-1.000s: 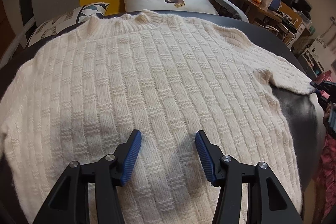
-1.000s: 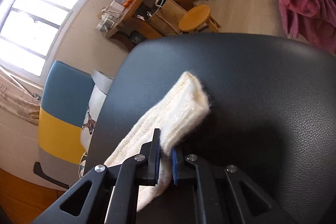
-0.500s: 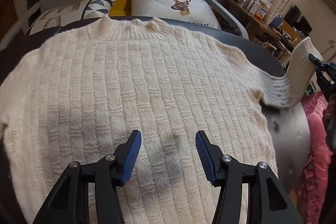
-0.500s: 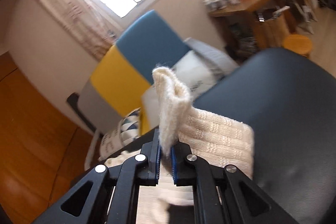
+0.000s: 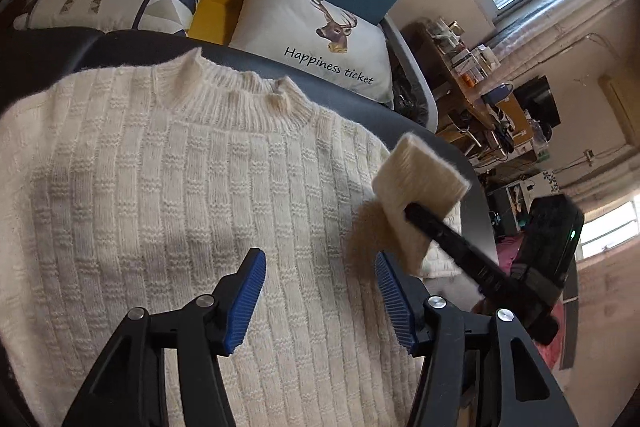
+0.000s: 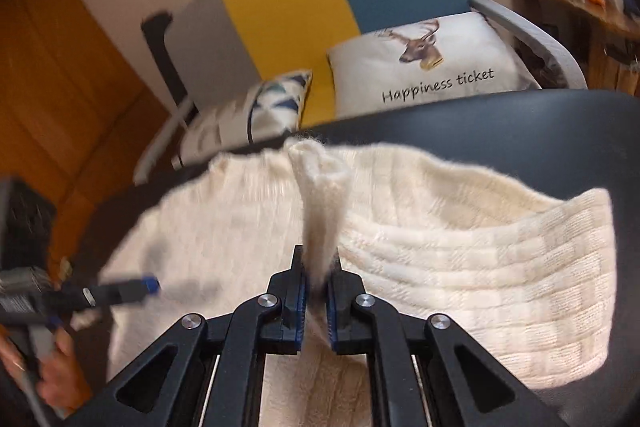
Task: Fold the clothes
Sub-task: 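Lift the cuff with the right gripper and carry it across the sweater body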
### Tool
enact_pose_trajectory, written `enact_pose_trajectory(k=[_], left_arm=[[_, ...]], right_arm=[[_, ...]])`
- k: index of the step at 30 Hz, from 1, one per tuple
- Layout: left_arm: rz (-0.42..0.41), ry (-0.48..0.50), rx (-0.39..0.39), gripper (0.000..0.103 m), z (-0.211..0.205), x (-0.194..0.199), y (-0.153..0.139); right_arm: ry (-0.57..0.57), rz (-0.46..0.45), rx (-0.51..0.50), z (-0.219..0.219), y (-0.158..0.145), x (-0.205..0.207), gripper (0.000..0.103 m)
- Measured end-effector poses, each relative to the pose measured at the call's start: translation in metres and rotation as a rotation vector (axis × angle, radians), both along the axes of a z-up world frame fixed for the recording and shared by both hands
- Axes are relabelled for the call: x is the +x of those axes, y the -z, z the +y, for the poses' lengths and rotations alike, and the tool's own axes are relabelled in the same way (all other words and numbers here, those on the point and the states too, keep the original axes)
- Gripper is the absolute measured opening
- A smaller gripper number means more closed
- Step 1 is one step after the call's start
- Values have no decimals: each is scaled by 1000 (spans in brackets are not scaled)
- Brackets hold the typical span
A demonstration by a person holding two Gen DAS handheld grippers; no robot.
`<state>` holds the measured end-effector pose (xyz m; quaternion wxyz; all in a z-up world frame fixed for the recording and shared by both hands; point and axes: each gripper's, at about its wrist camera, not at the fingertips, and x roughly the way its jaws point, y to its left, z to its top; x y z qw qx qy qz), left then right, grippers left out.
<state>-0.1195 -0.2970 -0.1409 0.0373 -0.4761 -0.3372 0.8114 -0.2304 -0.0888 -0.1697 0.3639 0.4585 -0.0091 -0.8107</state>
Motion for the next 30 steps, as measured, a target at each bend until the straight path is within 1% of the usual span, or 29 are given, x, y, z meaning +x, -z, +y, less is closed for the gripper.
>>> enact_pose_trajectory(k=[3,6,8,10,12,20,26,28,30], left_arm=[[-37,-8,66,65,-4,-14,11],[-67,-13,120,65,-6,-26,21],[-86,-18,173,65,-5,-33,28],[-103,-22,222,65,-5,-39,34],[-112,-26,256,65,-3,-45,38],[-157,9,276,65,18,-66,50],[-193,49,289,62,31,-74,57],[-206,47,293,62,32,-74,58],[-204,53,287,62,31,-74,56]], right_arm=[[-65,44,83,-7,13,27,7],[-101,69,113,-8,21,40,7],[-120,83,122,-9,24,45,7],[-128,97,132,-8,25,48,7],[-144,128,151,-10,25,53,7],[-181,260,232,-21,24,76,10],[-210,323,266,-26,27,86,10],[-233,356,280,-27,28,93,10],[-265,391,288,-27,28,102,14]])
